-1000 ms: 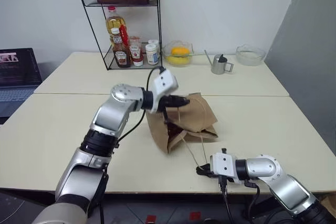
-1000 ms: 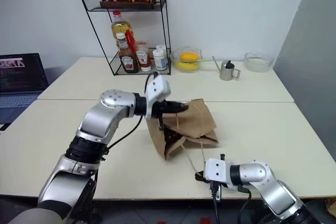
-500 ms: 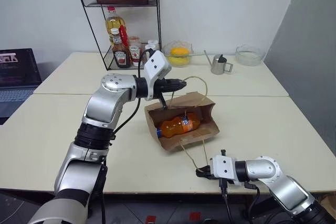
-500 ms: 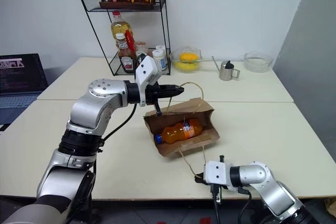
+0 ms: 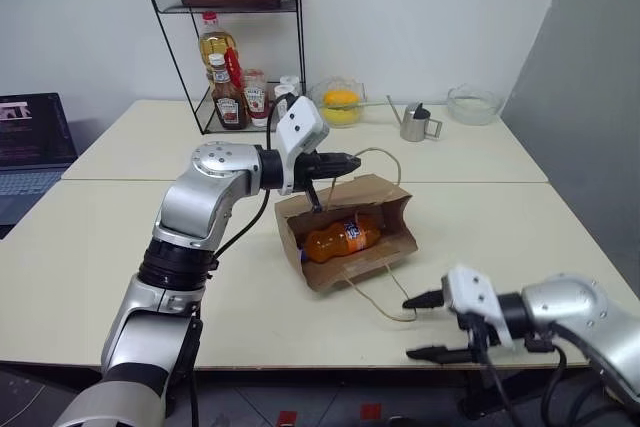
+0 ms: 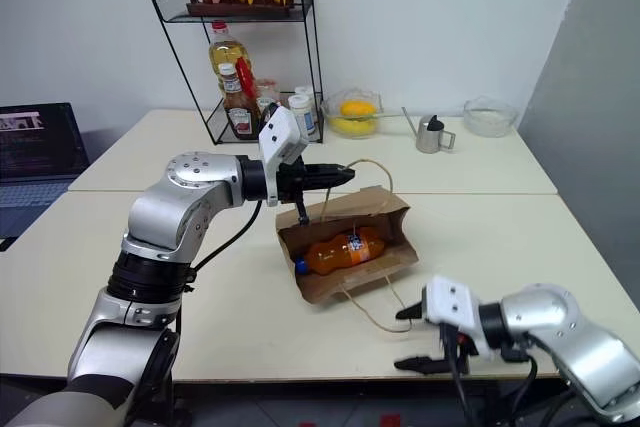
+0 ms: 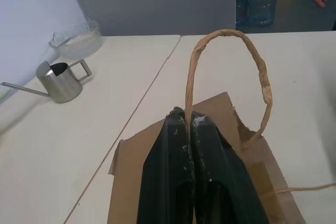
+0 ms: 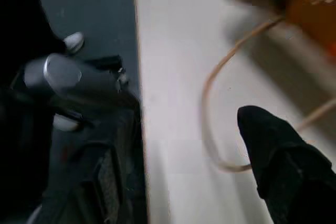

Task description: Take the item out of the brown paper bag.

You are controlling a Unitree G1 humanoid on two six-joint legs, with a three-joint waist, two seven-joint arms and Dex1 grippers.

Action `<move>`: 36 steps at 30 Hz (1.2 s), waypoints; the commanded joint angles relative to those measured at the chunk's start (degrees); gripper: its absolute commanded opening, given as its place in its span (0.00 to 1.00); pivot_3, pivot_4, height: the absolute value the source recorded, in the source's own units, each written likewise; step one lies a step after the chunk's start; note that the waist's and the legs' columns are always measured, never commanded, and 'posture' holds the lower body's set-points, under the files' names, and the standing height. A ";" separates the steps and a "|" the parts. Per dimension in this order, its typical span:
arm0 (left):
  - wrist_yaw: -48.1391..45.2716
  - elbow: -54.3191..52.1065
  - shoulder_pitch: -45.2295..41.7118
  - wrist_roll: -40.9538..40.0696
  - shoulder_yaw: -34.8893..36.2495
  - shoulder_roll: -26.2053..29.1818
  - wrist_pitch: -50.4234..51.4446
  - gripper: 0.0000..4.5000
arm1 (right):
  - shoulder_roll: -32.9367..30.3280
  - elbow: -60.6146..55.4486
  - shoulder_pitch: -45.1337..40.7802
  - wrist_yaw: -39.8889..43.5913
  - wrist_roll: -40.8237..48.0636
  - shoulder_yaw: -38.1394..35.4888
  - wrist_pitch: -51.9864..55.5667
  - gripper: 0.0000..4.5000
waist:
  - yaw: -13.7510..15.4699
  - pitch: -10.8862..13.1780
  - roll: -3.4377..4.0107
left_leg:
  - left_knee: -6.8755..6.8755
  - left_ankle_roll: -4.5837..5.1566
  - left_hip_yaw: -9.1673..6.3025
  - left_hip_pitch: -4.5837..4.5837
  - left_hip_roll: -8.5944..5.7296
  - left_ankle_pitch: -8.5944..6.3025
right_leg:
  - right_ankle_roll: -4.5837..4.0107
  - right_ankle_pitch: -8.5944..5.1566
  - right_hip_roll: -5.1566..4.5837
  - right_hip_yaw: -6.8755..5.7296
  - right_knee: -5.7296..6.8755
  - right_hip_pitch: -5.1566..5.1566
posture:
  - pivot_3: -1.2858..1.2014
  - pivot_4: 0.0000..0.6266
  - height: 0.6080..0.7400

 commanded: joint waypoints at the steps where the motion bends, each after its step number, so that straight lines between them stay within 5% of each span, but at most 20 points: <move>1: -0.03 -1.96 -0.87 -1.25 0.90 0.42 -0.06 0.00 | 2.48 -0.72 -7.45 -3.45 6.28 -3.35 5.62 0.76 | -0.03 0.01 0.00 | 0.00 0.00 0.01 0.00 0.00 0.00 | 0.00 0.00 0.00 0.01 0.00 -0.01 | 0.52 0.24 1.00; 9: -0.03 -1.07 -2.12 -1.45 0.37 0.11 -0.44 0.00 | 16.82 13.52 -17.70 -16.84 -11.34 12.54 -3.33 0.76 | -0.01 0.01 0.01 | -0.04 0.00 0.04 -0.05 -0.02 0.00 | 0.00 0.00 -0.02 0.02 -0.04 -0.08 | 0.52 0.24 1.00; 15: -0.02 -0.85 -2.65 -1.43 0.21 0.03 -0.46 0.00 | 26.12 26.12 -23.29 -23.58 -20.57 17.53 -8.50 0.76 | -0.06 0.02 0.03 | -0.03 -0.02 0.04 -0.09 -0.01 0.01 | -0.02 0.01 -0.02 0.02 -0.01 -0.14 | 0.52 0.24 1.00; 20: 0.00 -1.37 -2.46 -1.74 0.09 -0.18 -0.19 0.00 | 28.33 33.93 -26.97 -26.42 -30.75 22.56 -17.84 0.76 | -0.06 0.02 0.03 | -0.04 -0.02 0.02 -0.09 -0.02 0.01 | -0.02 0.01 -0.02 0.00 -0.02 -0.14 | 0.52 0.24 1.00; 26: 0.13 -1.10 -2.57 -1.83 0.00 -0.52 -0.40 0.00 | 25.71 40.20 -31.83 -19.74 -41.99 31.51 -27.49 0.76 | -0.30 0.03 0.04 | -0.06 -0.02 0.02 -0.08 -0.02 0.01 | -0.02 0.01 -0.01 0.00 -0.02 -0.15 | 0.52 0.24 1.00; 36: 0.68 -2.04 -1.91 -2.06 0.30 -0.44 -0.14 0.00 | 29.23 51.10 -33.55 -15.66 -46.46 32.67 -31.68 0.76 | -0.50 0.02 0.04 | -0.05 -0.02 0.01 0.01 -0.01 0.01 | -0.02 0.01 -0.01 0.00 0.00 -0.09 | 0.52 0.24 1.00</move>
